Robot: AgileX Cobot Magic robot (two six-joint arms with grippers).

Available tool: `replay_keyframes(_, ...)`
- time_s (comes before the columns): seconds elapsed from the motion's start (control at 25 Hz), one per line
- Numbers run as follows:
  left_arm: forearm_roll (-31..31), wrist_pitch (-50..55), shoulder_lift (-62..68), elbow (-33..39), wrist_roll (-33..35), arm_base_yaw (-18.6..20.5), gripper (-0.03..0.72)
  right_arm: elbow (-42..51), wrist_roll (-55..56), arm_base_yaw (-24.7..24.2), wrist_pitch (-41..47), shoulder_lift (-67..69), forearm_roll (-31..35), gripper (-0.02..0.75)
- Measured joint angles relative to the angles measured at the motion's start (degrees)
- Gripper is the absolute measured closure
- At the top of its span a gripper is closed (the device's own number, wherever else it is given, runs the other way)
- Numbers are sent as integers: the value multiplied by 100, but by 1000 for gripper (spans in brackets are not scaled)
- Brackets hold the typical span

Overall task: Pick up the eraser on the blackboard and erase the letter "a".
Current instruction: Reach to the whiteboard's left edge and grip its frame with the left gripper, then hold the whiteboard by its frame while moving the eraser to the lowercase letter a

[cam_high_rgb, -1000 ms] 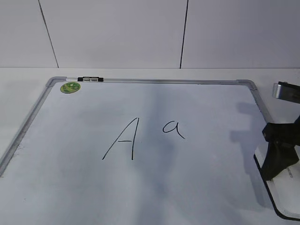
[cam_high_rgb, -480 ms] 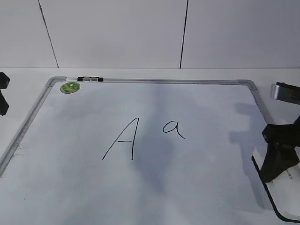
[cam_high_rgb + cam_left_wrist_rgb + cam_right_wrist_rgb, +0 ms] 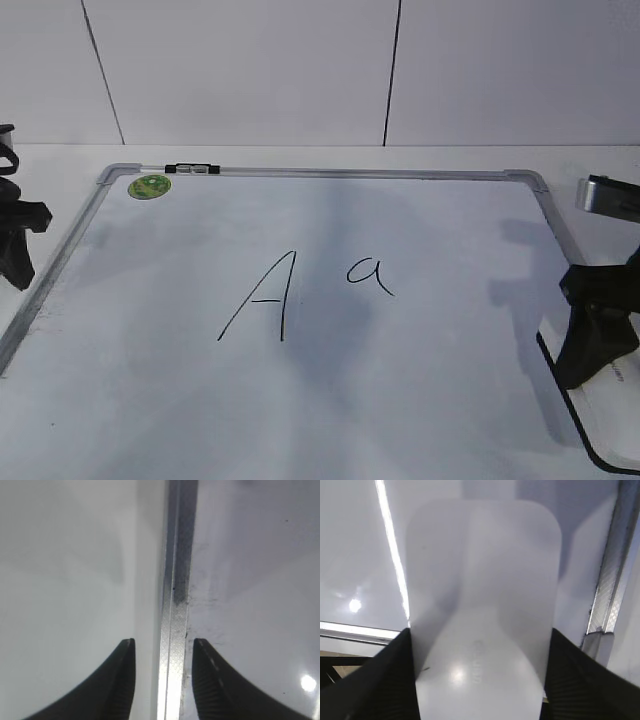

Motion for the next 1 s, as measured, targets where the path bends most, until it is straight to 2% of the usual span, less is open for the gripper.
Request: replay_keyframes(1.0,108,-88,460,-28,0,0,400,0,-21,0,0,0,0,180)
